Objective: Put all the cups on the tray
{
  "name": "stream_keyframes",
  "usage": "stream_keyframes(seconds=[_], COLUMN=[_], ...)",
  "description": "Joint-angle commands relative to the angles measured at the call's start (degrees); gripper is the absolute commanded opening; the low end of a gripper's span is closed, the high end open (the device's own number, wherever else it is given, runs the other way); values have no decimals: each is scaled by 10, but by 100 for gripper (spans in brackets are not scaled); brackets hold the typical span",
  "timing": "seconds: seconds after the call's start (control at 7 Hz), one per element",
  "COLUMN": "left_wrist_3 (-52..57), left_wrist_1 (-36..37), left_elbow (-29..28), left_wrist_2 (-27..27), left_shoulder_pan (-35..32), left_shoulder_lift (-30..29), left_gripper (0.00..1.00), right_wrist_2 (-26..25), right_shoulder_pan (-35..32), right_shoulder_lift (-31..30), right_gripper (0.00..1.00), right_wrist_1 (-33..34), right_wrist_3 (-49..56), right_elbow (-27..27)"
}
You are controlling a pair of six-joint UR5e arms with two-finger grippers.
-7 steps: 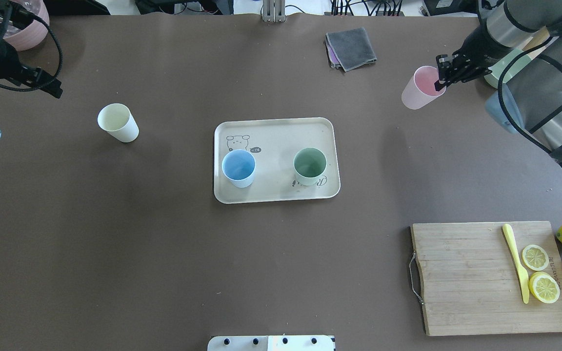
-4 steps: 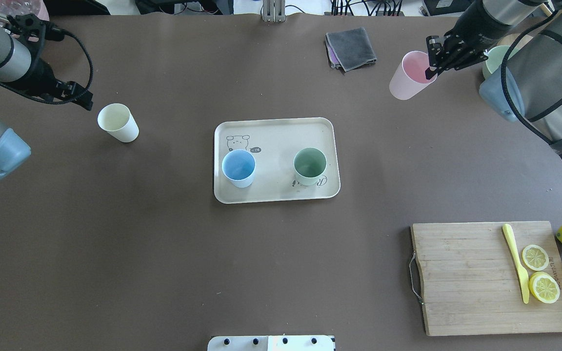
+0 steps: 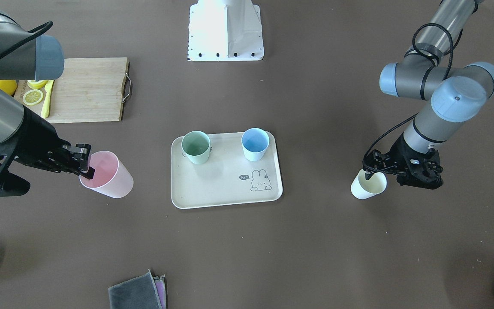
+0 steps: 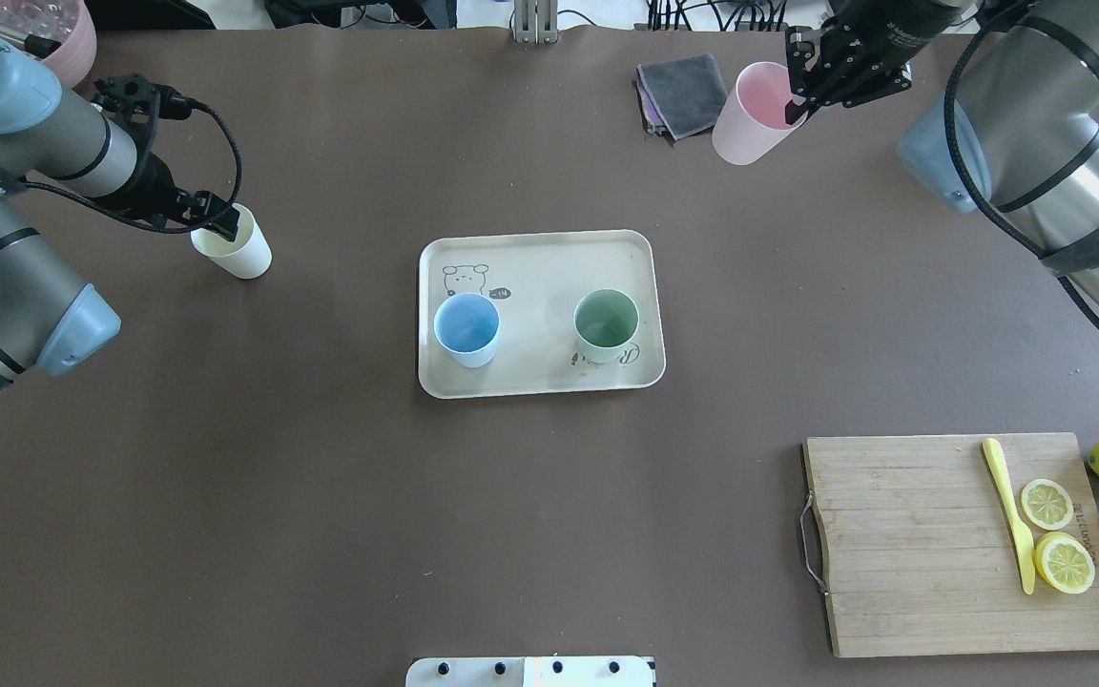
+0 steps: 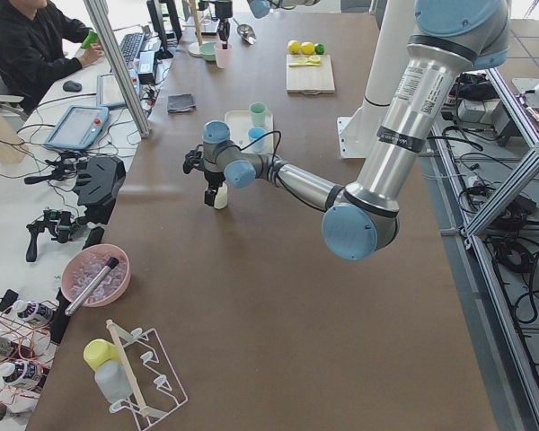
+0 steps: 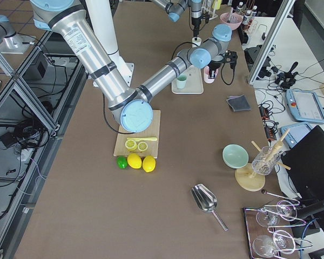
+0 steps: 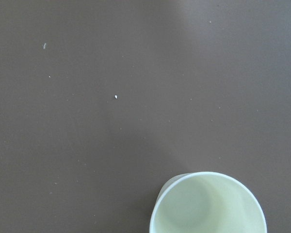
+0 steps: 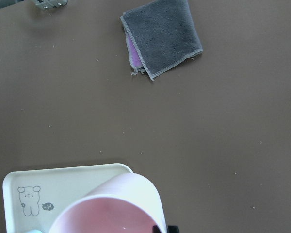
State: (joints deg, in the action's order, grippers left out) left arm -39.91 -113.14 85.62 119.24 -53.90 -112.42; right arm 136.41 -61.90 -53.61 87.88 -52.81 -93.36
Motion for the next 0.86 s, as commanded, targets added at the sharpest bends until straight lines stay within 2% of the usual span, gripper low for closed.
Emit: stream_keyframes(seconds=[0.0, 0.14, 0.43, 0.57, 0.71], left_wrist_3=[3, 4, 4, 5, 1], left_wrist_1=[-3, -9, -16, -21, -24], left_elbow=[-22, -28, -34, -34, -21], left_wrist_2=[-1, -1, -1, -1, 0], left_shoulder_pan=[1, 2, 3, 5, 5], left_shoulder_lift=[-15, -15, -14, -13, -16], left_gripper=[77, 57, 33, 0, 0], right_wrist_2=[-60, -94, -129, -137, -149], right_shoulder_pan=[60, 97, 144, 158, 164], right_shoulder_lift=[14, 19, 26, 28, 28], right_gripper=[0, 0, 0, 0, 0], right_wrist_1=[-2, -5, -8, -9, -13], right_wrist_3=[-38, -53, -83, -87, -87], right_elbow=[1, 3, 4, 7, 9])
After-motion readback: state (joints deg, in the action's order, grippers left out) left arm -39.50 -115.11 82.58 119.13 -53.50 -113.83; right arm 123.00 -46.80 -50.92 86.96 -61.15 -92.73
